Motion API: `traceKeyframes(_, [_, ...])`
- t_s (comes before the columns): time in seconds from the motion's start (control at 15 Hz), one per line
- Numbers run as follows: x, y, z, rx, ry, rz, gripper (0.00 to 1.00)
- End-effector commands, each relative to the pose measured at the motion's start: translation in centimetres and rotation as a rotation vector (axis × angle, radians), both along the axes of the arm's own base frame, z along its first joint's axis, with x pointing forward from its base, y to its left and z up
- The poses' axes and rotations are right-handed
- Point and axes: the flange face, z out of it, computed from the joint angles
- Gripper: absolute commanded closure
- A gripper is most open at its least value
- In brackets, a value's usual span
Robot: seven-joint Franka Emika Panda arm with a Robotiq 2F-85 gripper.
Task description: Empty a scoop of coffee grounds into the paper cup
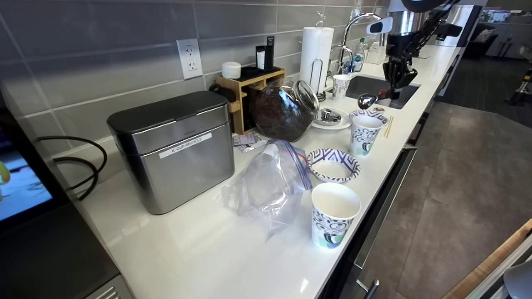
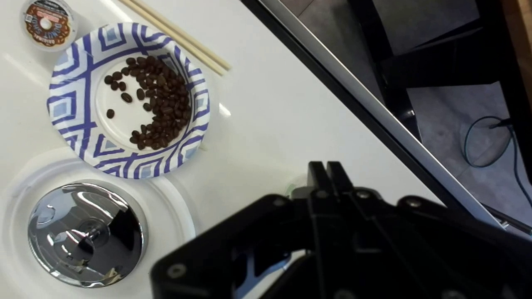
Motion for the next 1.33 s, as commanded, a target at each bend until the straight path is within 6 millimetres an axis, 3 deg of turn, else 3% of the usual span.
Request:
traceKeyframes(0.0, [-2.2,0.8,0.0,-0.045,-0.07,0.011,0.99])
traceKeyframes(0.73, [-4.9,0.6,0.3,-0.103,-0.204,0.002,0.99])
traceKeyframes(1.27, [-4.1,-1.6,0.5,0.035,-0.147,-0.059,0.99])
